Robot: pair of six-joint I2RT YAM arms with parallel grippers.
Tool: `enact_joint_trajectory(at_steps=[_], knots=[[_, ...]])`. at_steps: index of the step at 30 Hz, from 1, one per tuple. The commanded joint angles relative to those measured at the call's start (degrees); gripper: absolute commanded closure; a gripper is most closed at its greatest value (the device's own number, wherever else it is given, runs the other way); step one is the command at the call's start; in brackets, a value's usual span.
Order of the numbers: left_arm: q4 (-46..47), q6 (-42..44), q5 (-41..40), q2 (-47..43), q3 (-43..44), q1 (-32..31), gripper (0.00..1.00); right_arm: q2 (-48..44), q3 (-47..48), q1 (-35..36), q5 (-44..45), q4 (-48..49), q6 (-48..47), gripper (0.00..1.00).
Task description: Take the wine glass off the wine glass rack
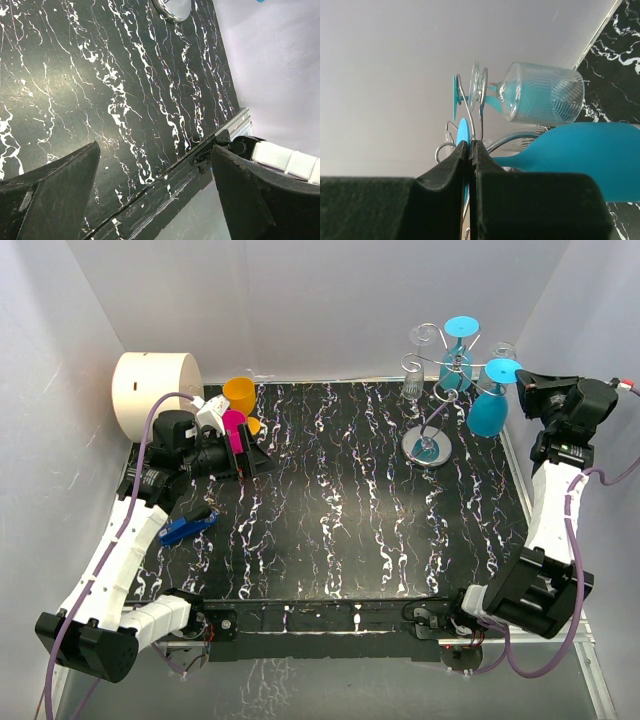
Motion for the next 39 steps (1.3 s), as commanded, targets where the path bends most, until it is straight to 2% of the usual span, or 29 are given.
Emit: enact_joint_trajectory(at_steps=[1,6,16,23,26,30,33,35,39], knots=[[-0.9,0.6,0.2,-1.8,0.7,-0.2,0.09,-4.2,0.2,-0.3,5.8,-0.8,0.0,1.0],[-0.9,0.7,0.4,-1.7,0.6,-0.2,0.09,-7.7,0.0,-0.3,9.9,-4.7,-0.8,1.0],[-1.5,0.9,1.2,-2.5,-0.3,-0.1,0.09,-15.7,-1.2,1.3,16.5,-19.2,-6.0,1.0],[-3.0,2.0,1.6,-2.2,0.2,-0.1,0.09,-22.0,-1.3,10.2,20.6,-27.0,-12.2,1.0],[-2.4,1.9,1.7,-2.2,-0.4,-0.2,0.09,-24.4,-5.8,14.6,13.0,-25.0,-16.9,1.0],[-1.5,1.3,1.5,-2.2,-1.5,-0.2,0.09,-26.3,-17.9,17.3,-4.4,-15.8,-18.6,1.0],[-1.0,1.0,1.4,-2.1,-1.8,-0.1,0.08,-26.3,-26.8,20.9,-13.3,-6.2,-17.8,1.0],[-1.4,1.3,0.8,-1.9,-1.5,-0.1,0.08,-24.7,-28.9,25.6,-15.7,-3.0,-20.8,1.0],[-3.0,2.3,-1.0,-1.1,-0.5,-0.1,0.08,-18.3,-25.7,40.5,-14.9,-1.9,-33.8,1.0]])
